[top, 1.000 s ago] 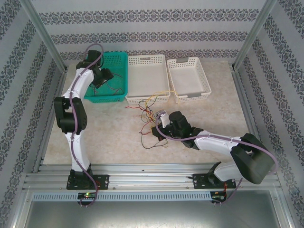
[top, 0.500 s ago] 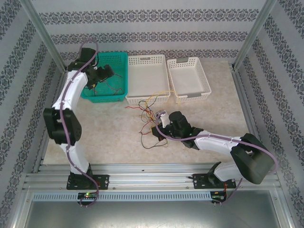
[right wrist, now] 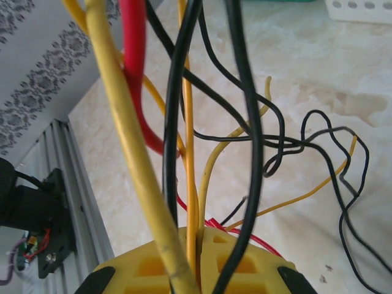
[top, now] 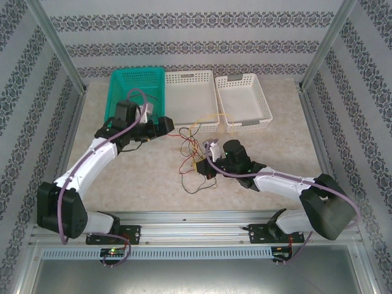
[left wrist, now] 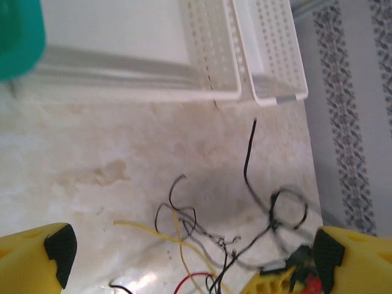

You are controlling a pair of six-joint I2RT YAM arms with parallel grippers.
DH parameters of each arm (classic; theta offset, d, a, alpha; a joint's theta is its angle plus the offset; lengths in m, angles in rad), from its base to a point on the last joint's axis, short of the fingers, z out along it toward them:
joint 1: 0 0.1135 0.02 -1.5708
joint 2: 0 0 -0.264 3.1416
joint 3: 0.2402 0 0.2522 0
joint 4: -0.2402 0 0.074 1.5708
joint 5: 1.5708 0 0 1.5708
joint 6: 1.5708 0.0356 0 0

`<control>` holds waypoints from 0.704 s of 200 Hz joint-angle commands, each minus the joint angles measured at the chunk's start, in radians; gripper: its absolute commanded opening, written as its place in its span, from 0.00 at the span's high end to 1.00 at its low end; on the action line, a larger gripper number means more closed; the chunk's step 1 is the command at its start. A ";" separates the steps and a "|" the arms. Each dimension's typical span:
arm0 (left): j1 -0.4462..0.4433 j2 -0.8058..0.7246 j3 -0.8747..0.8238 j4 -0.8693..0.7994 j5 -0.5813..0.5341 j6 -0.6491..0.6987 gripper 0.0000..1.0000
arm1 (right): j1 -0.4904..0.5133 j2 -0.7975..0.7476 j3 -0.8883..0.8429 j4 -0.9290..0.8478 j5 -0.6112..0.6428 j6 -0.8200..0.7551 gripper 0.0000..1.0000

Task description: Untangle the cables

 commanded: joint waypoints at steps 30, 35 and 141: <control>-0.031 -0.095 -0.157 0.342 0.200 -0.023 0.02 | -0.026 -0.053 0.028 0.026 -0.107 0.065 1.00; -0.042 -0.087 -0.165 0.368 0.211 -0.033 0.03 | -0.027 -0.052 0.034 0.020 -0.111 0.070 1.00; -0.120 -0.090 -0.191 0.405 0.215 0.001 0.07 | -0.140 -0.130 0.037 -0.004 -0.104 0.222 1.00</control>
